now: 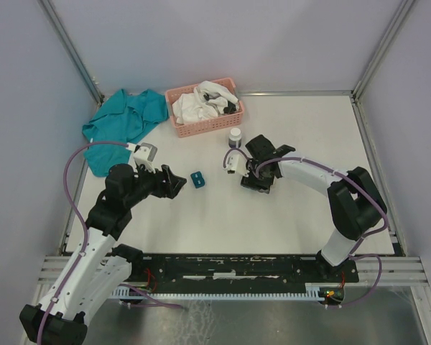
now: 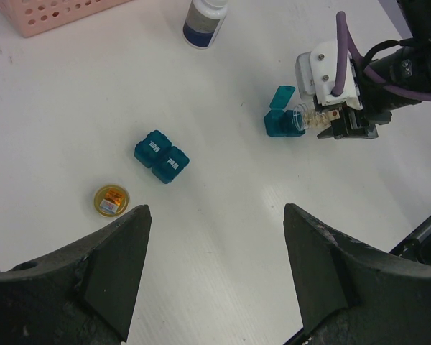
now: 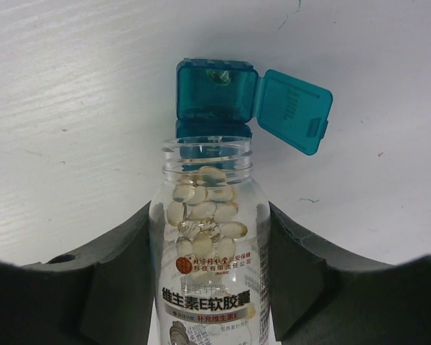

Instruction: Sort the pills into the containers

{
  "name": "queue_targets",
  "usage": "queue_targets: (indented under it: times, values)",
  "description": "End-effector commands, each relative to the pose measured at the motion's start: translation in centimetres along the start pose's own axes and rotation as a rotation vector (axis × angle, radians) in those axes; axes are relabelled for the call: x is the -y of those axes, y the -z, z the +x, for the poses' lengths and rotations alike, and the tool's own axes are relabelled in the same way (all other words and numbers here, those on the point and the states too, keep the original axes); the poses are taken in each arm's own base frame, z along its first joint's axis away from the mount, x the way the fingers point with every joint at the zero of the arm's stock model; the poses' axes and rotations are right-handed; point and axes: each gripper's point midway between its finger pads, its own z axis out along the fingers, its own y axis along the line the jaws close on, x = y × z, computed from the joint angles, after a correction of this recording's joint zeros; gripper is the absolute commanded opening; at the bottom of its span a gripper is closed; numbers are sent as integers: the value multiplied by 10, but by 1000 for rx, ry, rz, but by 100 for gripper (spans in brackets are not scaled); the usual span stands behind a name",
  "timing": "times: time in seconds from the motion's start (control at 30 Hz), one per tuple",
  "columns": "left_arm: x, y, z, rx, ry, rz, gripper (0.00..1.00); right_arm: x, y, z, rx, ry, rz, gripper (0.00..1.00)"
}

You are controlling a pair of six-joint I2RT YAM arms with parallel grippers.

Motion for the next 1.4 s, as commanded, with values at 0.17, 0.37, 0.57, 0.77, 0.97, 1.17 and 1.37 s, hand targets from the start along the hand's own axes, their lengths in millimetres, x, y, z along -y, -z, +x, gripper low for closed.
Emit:
queue_targets:
  times: [0.17,0.37,0.57,0.77,0.97,1.17,1.37]
  values:
    - [5,1,-14,54,-40,31,81,19,14,-9,40,-34,50,1]
    - [5,1,-15,58,-41,31,81,14,14,-11,47,-26,34,1]
    - [5,1,-15,57,-40,31,81,14,13,-11,45,-19,38,1]
    - [5,1,-15,56,-41,32,81,9,6,-8,41,-21,18,1]
    - [5,2,-16,61,-44,31,81,8,6,-10,82,-46,6,1]
    - [5,0,-14,57,-46,33,82,4,23,-23,276,-133,-65,1]
    - [-1,-4,-12,41,-42,7,82,-3,68,-52,600,-143,-81,1]
